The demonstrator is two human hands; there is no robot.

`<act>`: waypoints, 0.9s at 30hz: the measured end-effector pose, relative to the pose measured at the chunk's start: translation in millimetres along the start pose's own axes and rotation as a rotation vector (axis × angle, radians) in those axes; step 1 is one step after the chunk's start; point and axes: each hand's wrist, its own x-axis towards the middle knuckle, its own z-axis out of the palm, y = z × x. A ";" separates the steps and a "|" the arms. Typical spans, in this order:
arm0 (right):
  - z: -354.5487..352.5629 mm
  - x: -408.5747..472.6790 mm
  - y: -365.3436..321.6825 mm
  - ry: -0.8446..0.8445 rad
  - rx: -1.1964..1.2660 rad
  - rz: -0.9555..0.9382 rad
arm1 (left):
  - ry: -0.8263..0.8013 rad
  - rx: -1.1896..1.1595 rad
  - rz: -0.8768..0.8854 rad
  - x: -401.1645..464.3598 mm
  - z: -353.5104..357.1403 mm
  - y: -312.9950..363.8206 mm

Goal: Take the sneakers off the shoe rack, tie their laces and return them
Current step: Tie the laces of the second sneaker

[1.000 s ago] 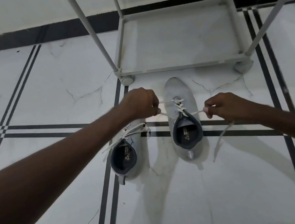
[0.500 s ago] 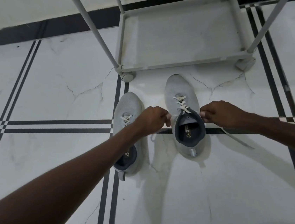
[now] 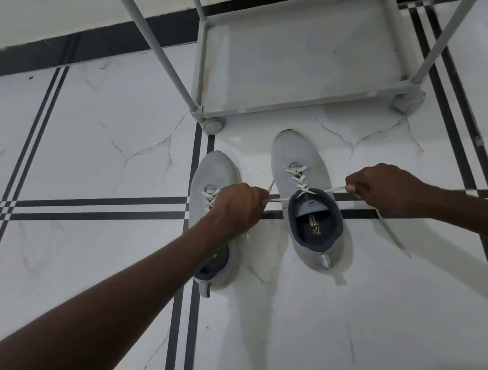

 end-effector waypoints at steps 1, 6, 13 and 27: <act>-3.4 -0.2 -0.9 -0.025 -0.001 -0.003 | 0.029 0.039 0.029 2.3 -2.3 -1.9; -43.2 -3.9 -10.2 -0.052 0.017 -0.039 | 0.292 0.191 -0.087 18.5 -26.8 -13.2; -101.8 -4.4 -41.2 0.010 0.079 -0.104 | 0.388 -0.931 -0.220 39.9 -48.0 26.3; -64.3 29.6 -40.1 0.530 0.272 -0.110 | 0.009 -1.461 -0.220 39.6 -55.7 58.9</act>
